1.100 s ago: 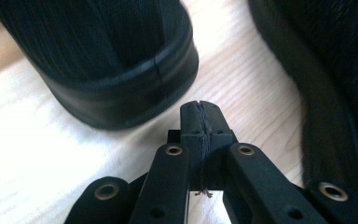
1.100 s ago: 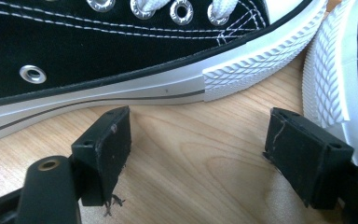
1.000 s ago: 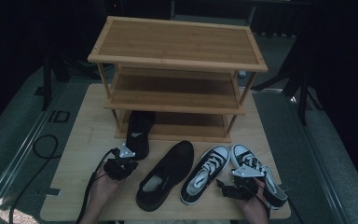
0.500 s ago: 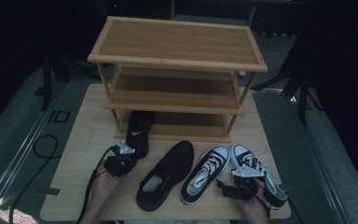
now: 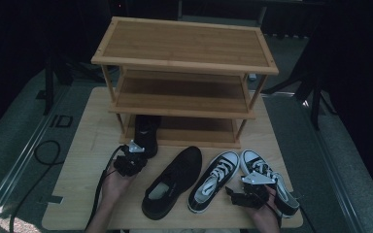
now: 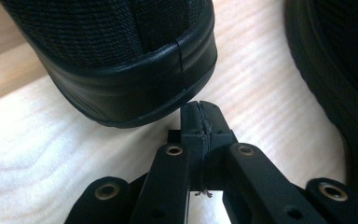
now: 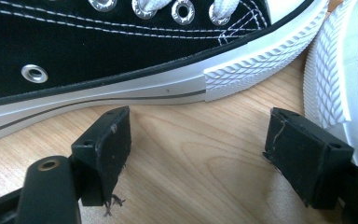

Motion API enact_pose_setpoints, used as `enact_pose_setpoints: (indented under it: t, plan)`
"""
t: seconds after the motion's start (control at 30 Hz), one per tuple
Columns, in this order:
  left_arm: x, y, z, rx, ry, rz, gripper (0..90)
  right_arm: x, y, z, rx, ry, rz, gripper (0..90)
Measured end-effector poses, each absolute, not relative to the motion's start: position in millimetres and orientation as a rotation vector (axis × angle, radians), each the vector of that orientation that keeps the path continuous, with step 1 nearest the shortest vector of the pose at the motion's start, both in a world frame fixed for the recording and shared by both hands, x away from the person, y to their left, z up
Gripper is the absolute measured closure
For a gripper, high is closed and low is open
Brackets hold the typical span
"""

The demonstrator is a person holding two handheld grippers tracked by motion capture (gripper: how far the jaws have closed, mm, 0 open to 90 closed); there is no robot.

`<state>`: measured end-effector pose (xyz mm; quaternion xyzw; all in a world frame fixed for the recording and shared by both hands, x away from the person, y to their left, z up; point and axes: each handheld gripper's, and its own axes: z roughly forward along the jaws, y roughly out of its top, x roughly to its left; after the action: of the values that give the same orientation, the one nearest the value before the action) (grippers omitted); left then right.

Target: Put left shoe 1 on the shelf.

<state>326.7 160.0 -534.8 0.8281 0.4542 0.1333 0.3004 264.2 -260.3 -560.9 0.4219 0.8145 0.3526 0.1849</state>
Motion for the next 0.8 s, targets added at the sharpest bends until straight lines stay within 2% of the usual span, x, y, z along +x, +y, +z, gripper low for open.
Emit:
enact_pose_setpoints:
  t: [0.17, 0.37, 0.5, 0.8]
  plan:
    - [337, 162, -531, 2.146, 1.224, 0.361, 89.9, 264, -260, -561, 1.188, 2.296, 0.996, 22.3]
    - [344, 161, -532, 2.148, 1.250, 0.377, 89.8, 264, -260, -561, 1.183, 2.297, 0.995, 22.3]
    - [343, 154, -538, 2.215, 1.233, 0.366, 89.6, 264, -260, -561, 1.184, 2.298, 0.995, 22.3]
    - [352, 165, -539, 2.159, 1.321, 0.362, 89.8, 264, -260, -561, 1.186, 2.298, 0.995, 22.3]
